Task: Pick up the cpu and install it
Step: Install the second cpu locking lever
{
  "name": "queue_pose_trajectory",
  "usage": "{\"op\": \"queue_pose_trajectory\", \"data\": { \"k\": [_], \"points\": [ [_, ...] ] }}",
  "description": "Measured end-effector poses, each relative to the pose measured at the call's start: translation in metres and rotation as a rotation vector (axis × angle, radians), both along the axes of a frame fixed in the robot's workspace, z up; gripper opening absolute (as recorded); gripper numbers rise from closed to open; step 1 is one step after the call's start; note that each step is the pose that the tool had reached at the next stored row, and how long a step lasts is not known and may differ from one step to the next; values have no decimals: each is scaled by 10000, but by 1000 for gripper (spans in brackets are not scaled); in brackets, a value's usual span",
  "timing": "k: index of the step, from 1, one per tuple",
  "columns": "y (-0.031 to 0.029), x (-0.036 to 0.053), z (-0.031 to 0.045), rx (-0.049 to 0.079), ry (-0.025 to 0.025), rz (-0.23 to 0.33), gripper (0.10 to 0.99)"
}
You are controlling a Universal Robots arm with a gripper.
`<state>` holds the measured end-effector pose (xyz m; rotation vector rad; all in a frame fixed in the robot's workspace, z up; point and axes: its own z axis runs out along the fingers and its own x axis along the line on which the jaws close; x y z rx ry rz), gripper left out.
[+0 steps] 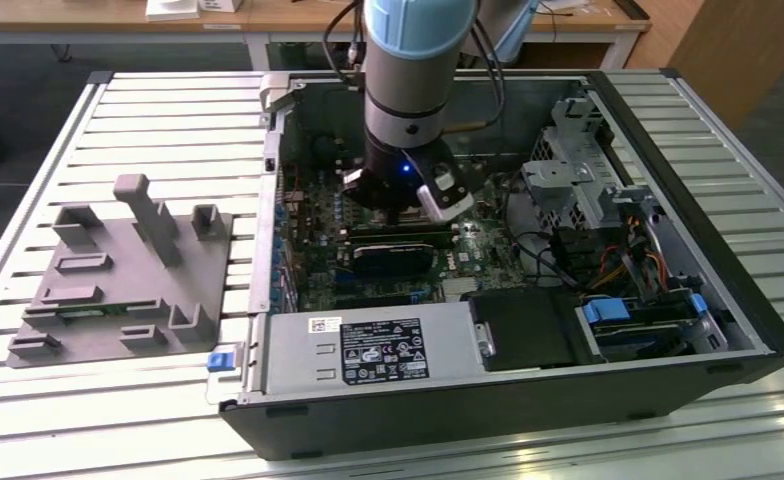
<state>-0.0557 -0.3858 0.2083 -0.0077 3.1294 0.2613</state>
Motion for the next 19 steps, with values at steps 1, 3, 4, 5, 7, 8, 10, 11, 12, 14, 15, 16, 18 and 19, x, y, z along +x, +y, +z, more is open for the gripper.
{"op": "queue_pose_trajectory", "data": {
  "k": [1,3,4,5,7,8,10,11,12,14,15,16,18,19],
  "points": [
    [-3,-2,-3,26,2,-2,106],
    [-17,-2,-12,118,0,-2,106],
    [-27,-4,-14,164,0,-2,106],
    [-37,-5,-16,203,0,-2,106],
    [-51,-9,-19,254,0,-3,106],
    [-56,-13,-20,284,0,-2,106],
    [-69,-25,-21,355,0,-1,106],
    [-76,-30,-22,391,1,-1,106],
    [-81,-37,-22,429,0,-2,106],
    [-94,-52,-23,512,0,-2,106],
    [-102,-59,-25,553,1,-1,106],
    [-109,-66,-27,588,0,-1,106],
    [-119,-86,-35,652,-2,-3,106],
    [-124,-98,-38,689,-3,-2,106]
  ]
}}
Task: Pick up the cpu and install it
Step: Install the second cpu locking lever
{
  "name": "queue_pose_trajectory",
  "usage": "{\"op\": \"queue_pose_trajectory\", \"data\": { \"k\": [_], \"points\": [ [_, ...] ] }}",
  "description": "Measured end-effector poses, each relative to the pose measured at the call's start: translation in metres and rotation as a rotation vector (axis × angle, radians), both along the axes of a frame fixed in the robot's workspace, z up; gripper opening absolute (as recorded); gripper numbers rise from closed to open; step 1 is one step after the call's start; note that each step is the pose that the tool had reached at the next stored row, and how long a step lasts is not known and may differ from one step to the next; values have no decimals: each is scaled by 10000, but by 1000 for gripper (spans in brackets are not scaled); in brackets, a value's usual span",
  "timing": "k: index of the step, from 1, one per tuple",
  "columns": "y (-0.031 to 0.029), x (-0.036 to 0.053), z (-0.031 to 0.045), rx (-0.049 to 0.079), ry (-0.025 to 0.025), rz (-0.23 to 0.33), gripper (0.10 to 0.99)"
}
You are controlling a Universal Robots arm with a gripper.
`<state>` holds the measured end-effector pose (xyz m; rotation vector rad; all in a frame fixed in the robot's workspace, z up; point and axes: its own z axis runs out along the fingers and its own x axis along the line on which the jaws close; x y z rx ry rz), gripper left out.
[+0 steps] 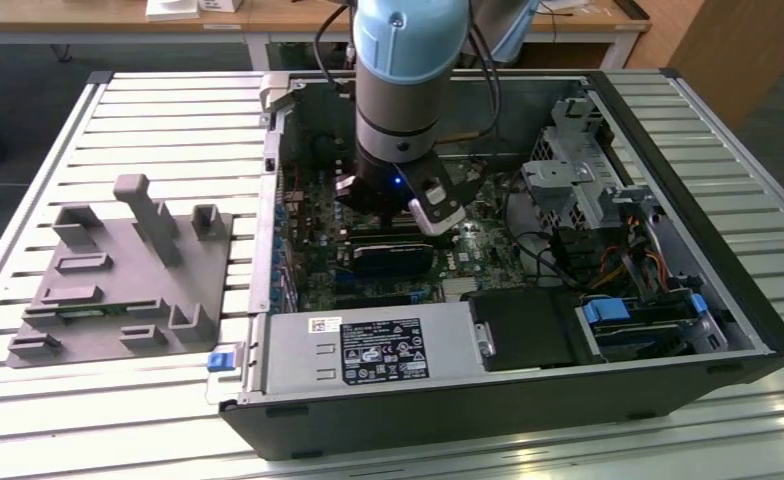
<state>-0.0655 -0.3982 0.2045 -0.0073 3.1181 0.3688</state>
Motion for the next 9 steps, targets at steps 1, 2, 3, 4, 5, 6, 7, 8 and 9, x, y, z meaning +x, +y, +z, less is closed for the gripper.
{"op": "queue_pose_trajectory", "data": {
  "k": [1,2,3,4,5,6,7,8,9],
  "points": [
    [-5,-11,-4,40,-2,0,106],
    [-10,-23,-9,80,-6,0,106],
    [-14,-30,-16,113,-7,0,106],
    [-15,-33,-24,141,-8,1,106],
    [-16,-35,-36,178,-9,2,106],
    [-18,-38,-46,217,-8,2,106],
    [-18,-41,-54,270,-8,1,106],
    [-19,-45,-63,329,-8,1,106],
    [-19,-48,-71,386,-8,0,106]
  ]
}}
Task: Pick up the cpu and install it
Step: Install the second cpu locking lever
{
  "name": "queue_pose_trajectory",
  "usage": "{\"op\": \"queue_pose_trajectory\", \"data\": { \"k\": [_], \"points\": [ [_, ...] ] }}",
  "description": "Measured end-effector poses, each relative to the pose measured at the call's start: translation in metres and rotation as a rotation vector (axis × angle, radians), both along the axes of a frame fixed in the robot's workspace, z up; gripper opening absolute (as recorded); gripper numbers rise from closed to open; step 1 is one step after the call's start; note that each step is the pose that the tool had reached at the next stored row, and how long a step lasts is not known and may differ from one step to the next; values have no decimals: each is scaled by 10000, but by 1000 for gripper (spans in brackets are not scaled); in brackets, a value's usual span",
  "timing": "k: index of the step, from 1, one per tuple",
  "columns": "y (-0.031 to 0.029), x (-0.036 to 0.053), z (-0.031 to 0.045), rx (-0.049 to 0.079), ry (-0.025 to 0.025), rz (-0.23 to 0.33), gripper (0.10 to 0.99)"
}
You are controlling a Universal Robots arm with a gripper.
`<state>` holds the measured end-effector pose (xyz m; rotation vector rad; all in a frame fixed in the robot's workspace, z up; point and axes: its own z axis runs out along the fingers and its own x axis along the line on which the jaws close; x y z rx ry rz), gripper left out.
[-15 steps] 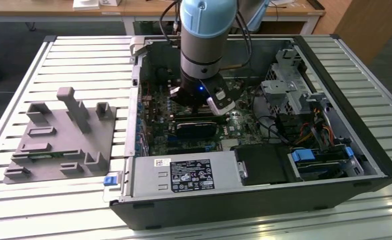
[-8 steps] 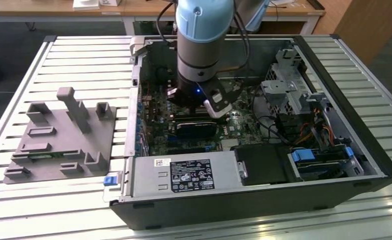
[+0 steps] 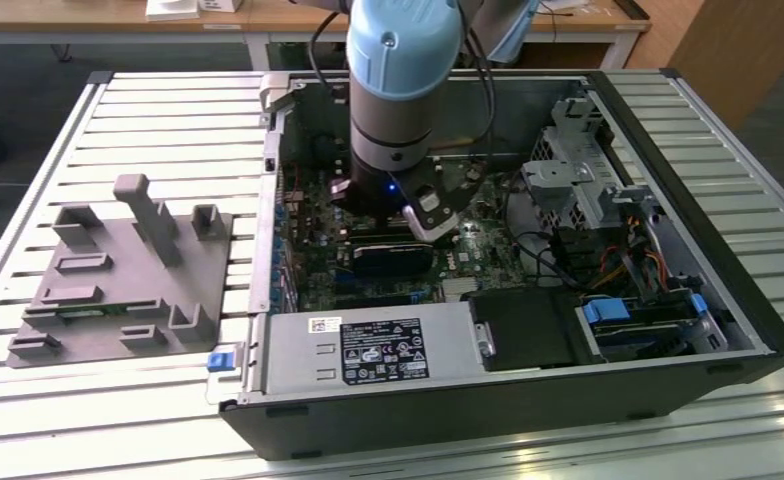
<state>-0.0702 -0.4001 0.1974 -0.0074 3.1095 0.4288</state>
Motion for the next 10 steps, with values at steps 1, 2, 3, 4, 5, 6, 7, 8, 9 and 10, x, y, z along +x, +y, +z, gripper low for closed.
{"op": "queue_pose_trajectory", "data": {
  "k": [1,2,3,4,5,6,7,8,9,10],
  "points": [
    [-1,-3,-9,50,-1,1,106],
    [-3,-6,-17,92,-1,1,106],
    [-5,-10,-22,132,-2,1,106],
    [-9,-16,-26,173,-2,-1,106],
    [-13,-23,-29,220,-4,-2,106],
    [-15,-29,-31,271,-5,-1,106],
    [-18,-35,-34,326,-5,0,106],
    [-19,-38,-37,372,-5,1,106],
    [-20,-42,-41,413,-5,1,106],
    [-21,-44,-46,454,-5,1,106]
  ]
}}
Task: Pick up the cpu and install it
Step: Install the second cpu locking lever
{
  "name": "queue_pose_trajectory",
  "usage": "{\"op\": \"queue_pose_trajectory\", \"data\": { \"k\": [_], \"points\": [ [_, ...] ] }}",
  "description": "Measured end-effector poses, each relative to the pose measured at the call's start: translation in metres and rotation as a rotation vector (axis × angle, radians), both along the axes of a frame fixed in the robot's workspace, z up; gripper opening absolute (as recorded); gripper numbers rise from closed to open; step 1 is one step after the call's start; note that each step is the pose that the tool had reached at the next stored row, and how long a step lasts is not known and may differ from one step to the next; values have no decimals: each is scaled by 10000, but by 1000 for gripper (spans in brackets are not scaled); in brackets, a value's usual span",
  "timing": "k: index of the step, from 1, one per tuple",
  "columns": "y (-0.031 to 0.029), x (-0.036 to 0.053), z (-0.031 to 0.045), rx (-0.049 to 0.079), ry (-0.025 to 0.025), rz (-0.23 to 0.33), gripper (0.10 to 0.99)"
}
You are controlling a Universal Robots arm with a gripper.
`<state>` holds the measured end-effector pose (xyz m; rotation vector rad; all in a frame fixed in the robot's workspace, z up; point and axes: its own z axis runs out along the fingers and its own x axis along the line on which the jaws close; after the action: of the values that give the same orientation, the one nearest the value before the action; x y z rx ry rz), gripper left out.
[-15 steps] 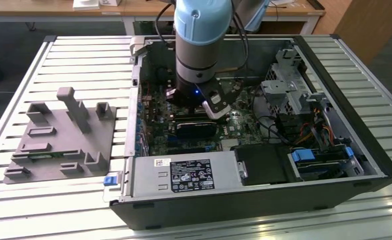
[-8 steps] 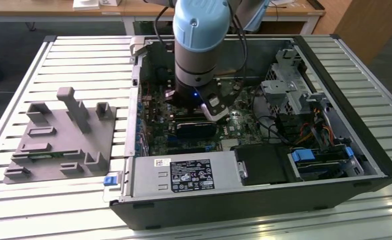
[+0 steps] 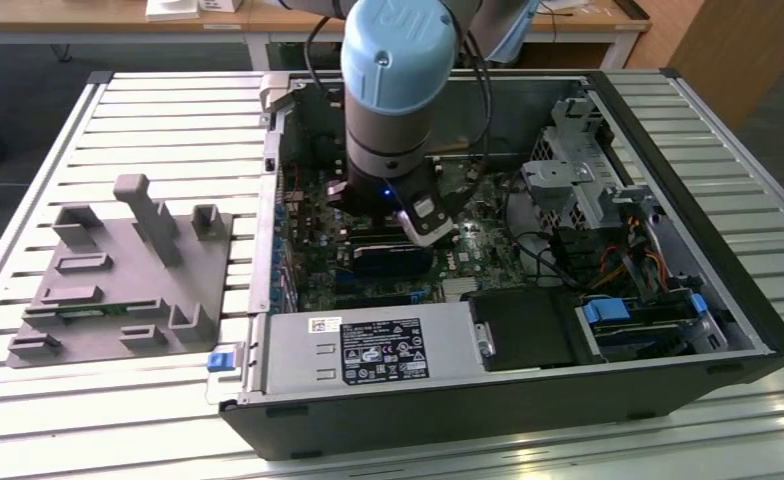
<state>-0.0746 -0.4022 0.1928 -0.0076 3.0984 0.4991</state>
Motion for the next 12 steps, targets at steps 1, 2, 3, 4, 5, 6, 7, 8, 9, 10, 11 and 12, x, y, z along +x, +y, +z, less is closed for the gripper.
{"op": "queue_pose_trajectory", "data": {
  "k": [1,2,3,4,5,6,7,8,9,10,11,12],
  "points": [
    [0,-3,-6,38,-1,-1,106],
    [0,-6,-10,69,-1,-1,106],
    [0,-10,-16,103,-2,-3,106],
    [0,-15,-21,131,-1,-3,106],
    [0,-20,-26,157,-2,-2,106],
    [0,-25,-31,177,-1,-1,106],
    [1,-31,-37,194,0,-2,106],
    [0,-35,-41,205,-1,-3,106],
    [0,-37,-46,214,-1,-2,106],
    [1,-38,-47,225,-1,0,106],
    [1,-38,-47,224,-1,0,106],
    [1,-38,-47,225,-1,0,106]
  ]
}}
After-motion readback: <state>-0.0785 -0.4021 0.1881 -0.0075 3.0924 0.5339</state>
